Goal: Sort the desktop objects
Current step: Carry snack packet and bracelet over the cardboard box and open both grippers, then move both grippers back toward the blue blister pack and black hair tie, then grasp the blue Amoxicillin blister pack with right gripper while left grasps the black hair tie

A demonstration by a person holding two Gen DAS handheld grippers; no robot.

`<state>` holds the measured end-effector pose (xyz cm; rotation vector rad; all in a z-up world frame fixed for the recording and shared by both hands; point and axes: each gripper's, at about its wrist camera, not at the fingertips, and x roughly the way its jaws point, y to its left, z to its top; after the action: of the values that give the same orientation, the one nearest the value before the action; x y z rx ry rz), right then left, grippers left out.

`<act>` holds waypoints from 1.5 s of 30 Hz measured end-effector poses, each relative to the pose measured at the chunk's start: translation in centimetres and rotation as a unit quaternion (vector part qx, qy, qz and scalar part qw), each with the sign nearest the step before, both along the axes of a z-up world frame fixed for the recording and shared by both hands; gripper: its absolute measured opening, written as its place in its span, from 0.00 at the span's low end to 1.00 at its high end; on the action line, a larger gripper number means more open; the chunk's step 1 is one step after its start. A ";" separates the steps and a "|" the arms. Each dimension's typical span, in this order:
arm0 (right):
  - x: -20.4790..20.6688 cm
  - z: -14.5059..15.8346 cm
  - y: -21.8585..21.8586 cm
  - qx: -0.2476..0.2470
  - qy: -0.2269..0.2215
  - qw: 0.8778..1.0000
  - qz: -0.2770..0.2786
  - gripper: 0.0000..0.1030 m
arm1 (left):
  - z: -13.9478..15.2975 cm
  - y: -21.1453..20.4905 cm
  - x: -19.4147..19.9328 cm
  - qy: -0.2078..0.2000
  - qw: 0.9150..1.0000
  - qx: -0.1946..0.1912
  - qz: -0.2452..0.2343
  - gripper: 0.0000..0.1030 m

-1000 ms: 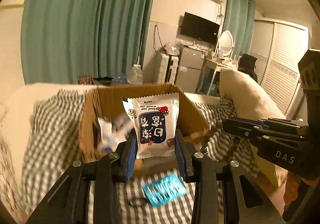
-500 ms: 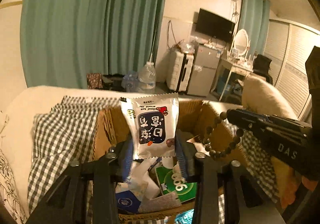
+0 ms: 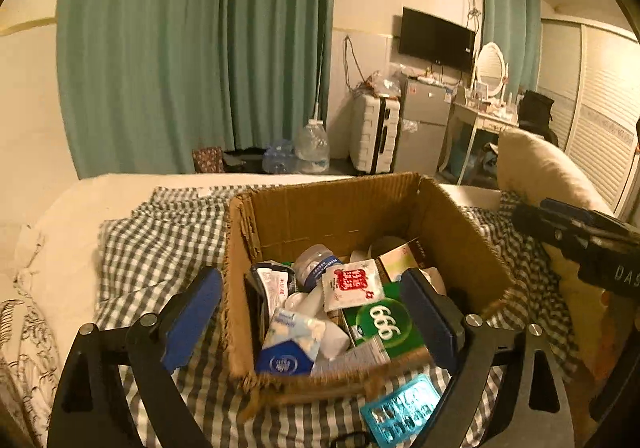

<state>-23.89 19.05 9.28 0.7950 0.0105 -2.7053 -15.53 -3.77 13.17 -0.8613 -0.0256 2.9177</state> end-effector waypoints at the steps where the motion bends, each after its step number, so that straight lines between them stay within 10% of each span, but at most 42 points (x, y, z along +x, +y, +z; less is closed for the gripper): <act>1: 0.9 0.0 0.2 0.004 0.004 1.000 0.001 0.75 | 0.2 -0.1 0.8 0.004 1.000 0.001 -0.002 0.91; 12: 8.3 -6.2 2.9 -0.005 -0.039 0.999 -0.009 0.82 | -4.0 1.1 10.8 0.048 0.997 0.004 0.062 1.00; 20: 9.0 -12.2 4.7 0.002 -0.099 0.995 -0.028 0.89 | -12.4 3.6 9.3 -0.027 0.996 -0.073 0.036 1.00; 27: 7.2 -14.0 4.0 0.008 -0.124 0.992 -0.033 0.89 | -17.3 3.5 6.2 -0.091 0.994 -0.055 0.015 0.99; 35: 5.4 -15.6 2.7 0.019 -0.143 0.989 -0.029 0.89 | -19.9 4.2 3.2 -0.144 0.989 -0.036 -0.005 0.63; 39: 4.4 -16.4 1.5 0.025 -0.158 0.987 -0.013 0.89 | -19.6 4.5 3.2 -0.153 0.987 -0.038 -0.025 0.11; 45: 3.6 -18.5 -0.7 0.043 -0.191 0.981 0.011 0.89 | -18.9 2.4 3.4 -0.170 0.985 0.026 -0.001 0.07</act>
<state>-20.28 18.36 -9.17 1.3190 0.0473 -2.4997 -12.15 -1.41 -5.73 -1.3346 -0.1264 2.7179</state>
